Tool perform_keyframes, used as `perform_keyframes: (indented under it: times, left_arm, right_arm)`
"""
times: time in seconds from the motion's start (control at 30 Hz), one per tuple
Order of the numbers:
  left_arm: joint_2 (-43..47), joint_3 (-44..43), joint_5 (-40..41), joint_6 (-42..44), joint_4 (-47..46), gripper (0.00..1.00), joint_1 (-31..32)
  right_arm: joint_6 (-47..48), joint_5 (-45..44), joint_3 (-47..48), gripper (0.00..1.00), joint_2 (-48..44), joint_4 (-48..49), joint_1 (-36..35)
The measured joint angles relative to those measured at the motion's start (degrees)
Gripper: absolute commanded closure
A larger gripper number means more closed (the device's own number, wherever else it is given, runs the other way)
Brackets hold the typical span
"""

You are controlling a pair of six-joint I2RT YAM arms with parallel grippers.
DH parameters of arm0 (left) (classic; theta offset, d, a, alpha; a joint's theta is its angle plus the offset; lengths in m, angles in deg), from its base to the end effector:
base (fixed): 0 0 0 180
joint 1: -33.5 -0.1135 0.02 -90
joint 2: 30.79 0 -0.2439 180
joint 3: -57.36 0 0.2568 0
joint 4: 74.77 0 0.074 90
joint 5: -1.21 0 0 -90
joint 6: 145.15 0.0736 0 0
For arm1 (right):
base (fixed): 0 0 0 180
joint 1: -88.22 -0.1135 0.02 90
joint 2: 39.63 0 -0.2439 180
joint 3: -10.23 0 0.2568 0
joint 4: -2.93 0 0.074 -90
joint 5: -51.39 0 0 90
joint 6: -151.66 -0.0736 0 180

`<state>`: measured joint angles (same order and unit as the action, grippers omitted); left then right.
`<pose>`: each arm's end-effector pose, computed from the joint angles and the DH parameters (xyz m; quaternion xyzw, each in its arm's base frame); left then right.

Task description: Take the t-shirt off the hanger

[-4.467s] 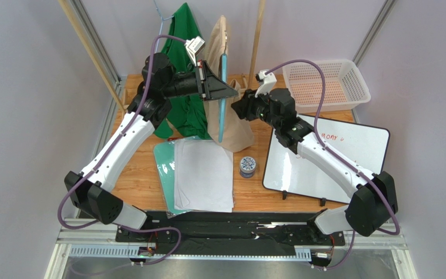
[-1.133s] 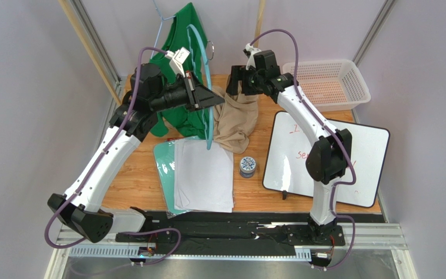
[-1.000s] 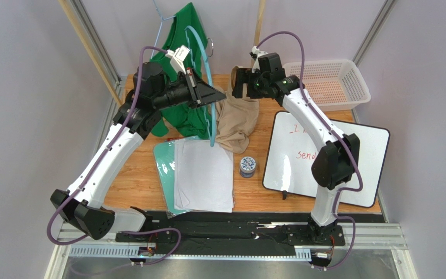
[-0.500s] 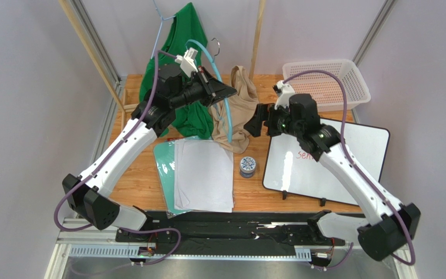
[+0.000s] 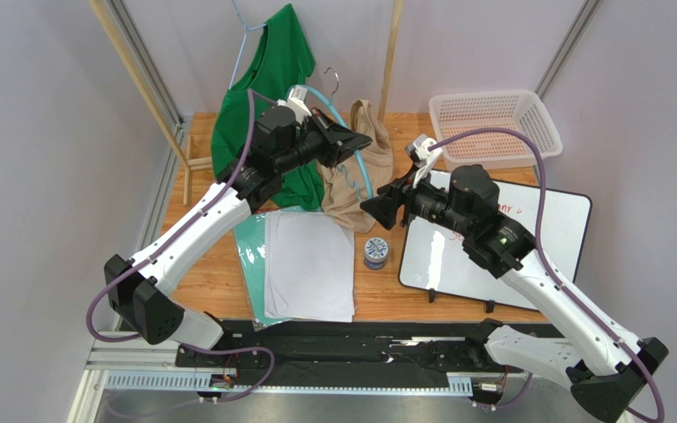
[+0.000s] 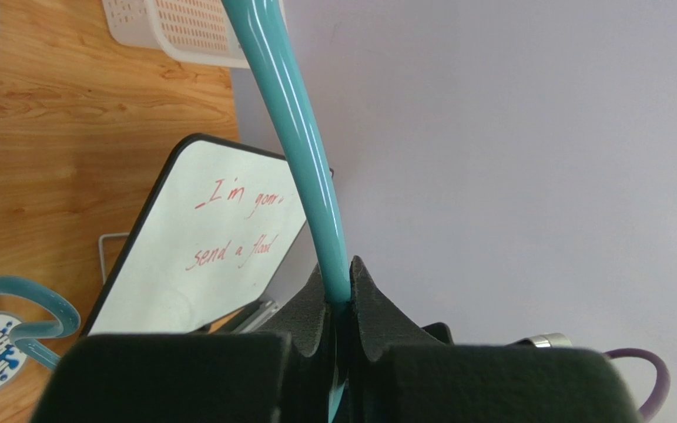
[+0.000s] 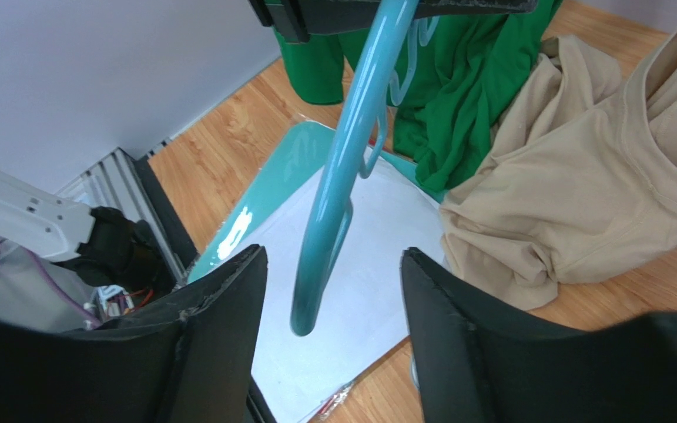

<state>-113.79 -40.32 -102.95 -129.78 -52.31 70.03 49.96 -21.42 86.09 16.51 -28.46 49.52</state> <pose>0.2968 -0.2423 0.4010 -0.1674 0.7332 -0.5907 0.2922 0.1949 0.1840 0.3735 -0.2707 0.7234 0.3707 0.5157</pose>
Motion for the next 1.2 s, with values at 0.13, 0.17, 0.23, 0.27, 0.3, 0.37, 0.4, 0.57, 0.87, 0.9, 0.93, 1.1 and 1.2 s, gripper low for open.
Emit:
perform_keyframes:
  times: [0.13, 0.17, 0.23, 0.27, 0.3, 0.37, 0.4, 0.57, 0.87, 0.9, 0.93, 1.1, 1.2]
  left_arm:
    - [0.50, 2.38, 0.42, -1.79, -1.64, 1.00, 0.15]
    - [0.55, 2.64, 0.70, -1.90, -1.66, 1.00, 0.20]
    - [0.55, 3.04, 0.98, -2.73, -1.70, 1.00, 0.17]
    - [0.57, 3.06, 0.96, -3.15, -1.75, 1.00, 0.24]
    - [0.59, 3.06, 0.96, -3.52, -1.95, 1.00, 0.35]
    - [0.66, 3.06, 0.94, -4.20, -2.45, 1.00, 0.63]
    - [0.70, 3.08, 0.92, -4.52, -2.78, 1.00, 0.76]
    - [0.72, 4.02, 1.64, -5.66, -5.03, 1.00, 1.03]
    - [1.42, 9.25, 0.72, -4.42, -15.76, 0.34, 1.22]
    - [1.57, 9.92, -0.66, -4.00, -16.63, 0.26, 1.49]
    - [1.68, 10.36, -1.95, -3.67, -17.59, 0.25, 1.88]
    - [2.69, 11.50, -5.22, -0.33, -18.97, 0.22, 2.45]
    - [4.90, 12.79, -5.49, 2.19, -18.34, 0.23, 2.45]
  right_arm:
    - [1.62, -2.21, -0.07, 0.52, 2.97, 0.22, -0.92]
    - [1.77, -2.95, -0.07, 0.52, 3.52, 0.24, -1.44]
    - [2.27, -5.16, -0.07, 0.52, 4.17, 0.79, -2.56]
    - [2.45, -6.03, -0.04, 0.53, 4.35, 1.01, -3.50]
    - [2.62, -7.39, -0.04, 0.53, 4.52, 1.27, -4.22]
    - [2.84, -9.64, -0.04, 0.53, 4.76, 1.44, -5.16]
    - [2.84, -10.82, -0.04, 0.53, 4.85, 1.46, -5.57]
    - [2.47, -15.76, -0.04, 0.78, 4.98, 1.88, -6.60]
    - [-0.02, -21.44, -1.40, 1.00, 4.63, 3.93, -7.30]
    - [-0.52, -22.16, -1.88, 1.00, 4.61, 4.00, -7.28]
    - [-1.05, -23.28, -2.54, 1.00, 4.61, 4.02, -7.21]
    - [-2.60, -26.34, -4.50, 1.00, 3.72, 4.46, -7.17]
    - [-3.63, -28.87, -5.51, 1.00, 2.84, 4.85, -7.13]
